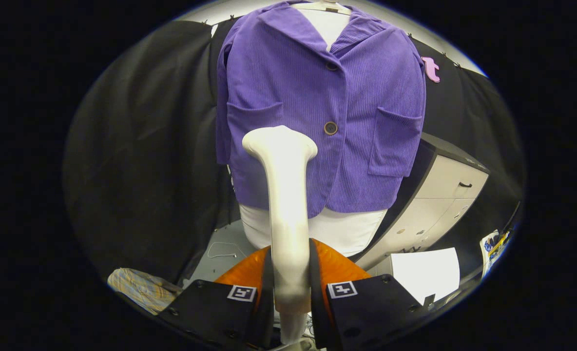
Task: Iron the clothes twice with a garment steamer, once on the left side and once on the right side.
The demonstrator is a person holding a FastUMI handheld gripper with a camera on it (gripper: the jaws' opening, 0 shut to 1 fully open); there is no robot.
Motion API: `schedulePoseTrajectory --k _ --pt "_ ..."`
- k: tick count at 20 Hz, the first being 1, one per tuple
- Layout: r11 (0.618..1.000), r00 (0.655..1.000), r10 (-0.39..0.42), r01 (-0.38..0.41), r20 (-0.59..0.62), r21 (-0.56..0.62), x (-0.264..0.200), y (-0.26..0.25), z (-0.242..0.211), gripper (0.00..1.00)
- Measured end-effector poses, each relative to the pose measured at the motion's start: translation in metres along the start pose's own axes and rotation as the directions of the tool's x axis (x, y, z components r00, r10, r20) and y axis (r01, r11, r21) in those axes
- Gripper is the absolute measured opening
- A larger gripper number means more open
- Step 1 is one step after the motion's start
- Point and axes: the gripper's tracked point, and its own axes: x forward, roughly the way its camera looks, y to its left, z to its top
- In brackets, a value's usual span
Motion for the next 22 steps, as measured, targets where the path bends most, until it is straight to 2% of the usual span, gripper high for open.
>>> schedulePoseTrajectory --k 4,8,16,19,22 --pt "0.998 0.996 0.066 -0.067 0.052 0.01 -0.017 -0.015 0.028 0.39" --pt "0.988 0.983 0.151 -0.148 0.102 -0.042 -0.031 -0.029 0.051 0.4" --pt "0.972 0.948 0.233 -0.228 0.215 -0.051 -0.067 -0.081 0.089 0.4" --pt "0.98 0.943 0.197 -0.188 0.267 -0.059 -0.085 -0.128 0.104 0.4" --pt "0.993 0.937 0.116 -0.111 0.328 -0.032 -0.103 -0.191 0.126 0.4"
